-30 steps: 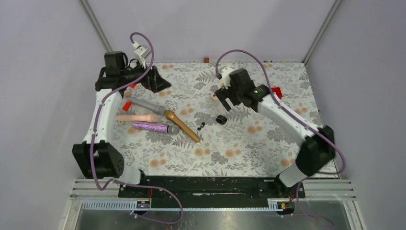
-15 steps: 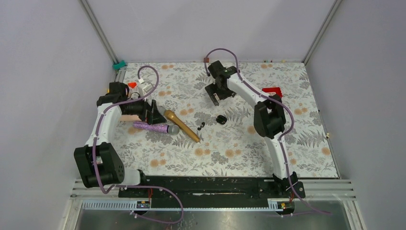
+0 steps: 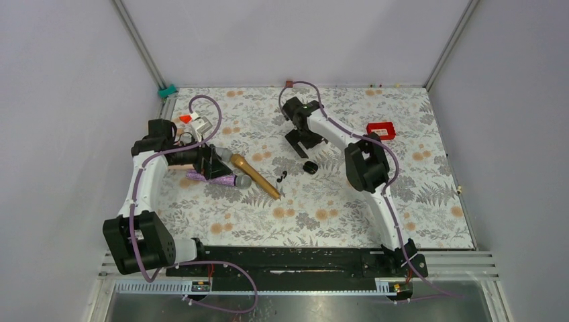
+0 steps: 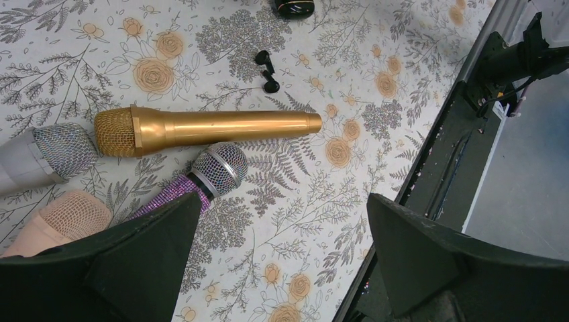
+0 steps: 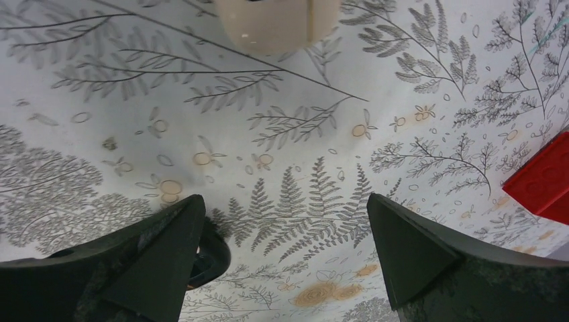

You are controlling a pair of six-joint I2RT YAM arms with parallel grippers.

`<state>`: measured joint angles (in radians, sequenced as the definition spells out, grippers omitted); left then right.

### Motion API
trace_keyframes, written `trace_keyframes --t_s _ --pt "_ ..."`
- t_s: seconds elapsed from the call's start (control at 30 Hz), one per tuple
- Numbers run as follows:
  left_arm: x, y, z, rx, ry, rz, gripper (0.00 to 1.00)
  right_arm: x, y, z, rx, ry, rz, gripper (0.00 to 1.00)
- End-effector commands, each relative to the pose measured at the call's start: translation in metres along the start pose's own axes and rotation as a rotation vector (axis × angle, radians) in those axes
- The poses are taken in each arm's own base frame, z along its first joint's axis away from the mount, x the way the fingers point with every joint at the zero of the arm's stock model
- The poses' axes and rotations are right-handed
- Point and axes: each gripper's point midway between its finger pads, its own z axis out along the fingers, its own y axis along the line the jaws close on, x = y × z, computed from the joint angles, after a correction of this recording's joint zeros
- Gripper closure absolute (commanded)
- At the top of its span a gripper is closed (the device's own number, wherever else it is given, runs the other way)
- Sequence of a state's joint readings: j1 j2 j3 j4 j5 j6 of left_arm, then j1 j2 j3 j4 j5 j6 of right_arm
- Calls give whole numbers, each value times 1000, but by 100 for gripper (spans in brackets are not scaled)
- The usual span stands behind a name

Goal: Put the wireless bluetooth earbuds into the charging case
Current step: Pick up the charging case at the center of the board.

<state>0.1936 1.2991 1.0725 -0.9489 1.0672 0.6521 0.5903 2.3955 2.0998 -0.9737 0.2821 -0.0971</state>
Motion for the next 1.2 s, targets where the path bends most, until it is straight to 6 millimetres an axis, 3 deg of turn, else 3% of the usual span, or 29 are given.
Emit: trace_keyframes --t_s 0.0,0.13,0.4,0.73,0.93,1.07,1.17 --pt "-8 -6 -3 24 -49 61 1 -2 10 -21 59 -18 -120 1" --pt "-8 -6 -3 27 -53 59 1 6 21 -31 46 -27 -173 1" --pt "-8 -5 -3 34 -58 54 1 46 29 -47 9 1 -246 0" --pt "-8 -7 -3 39 -61 50 2 66 13 -65 49 -45 -260 0" --pt "-9 -8 -3 40 -64 52 2 60 43 -90 -327 -120 -113 1" --pt "-9 -8 -4 40 -66 54 1 50 34 -101 -451 -135 40 1" --pt "-9 -8 -4 39 -66 55 2 44 30 -96 -521 -126 166 0"
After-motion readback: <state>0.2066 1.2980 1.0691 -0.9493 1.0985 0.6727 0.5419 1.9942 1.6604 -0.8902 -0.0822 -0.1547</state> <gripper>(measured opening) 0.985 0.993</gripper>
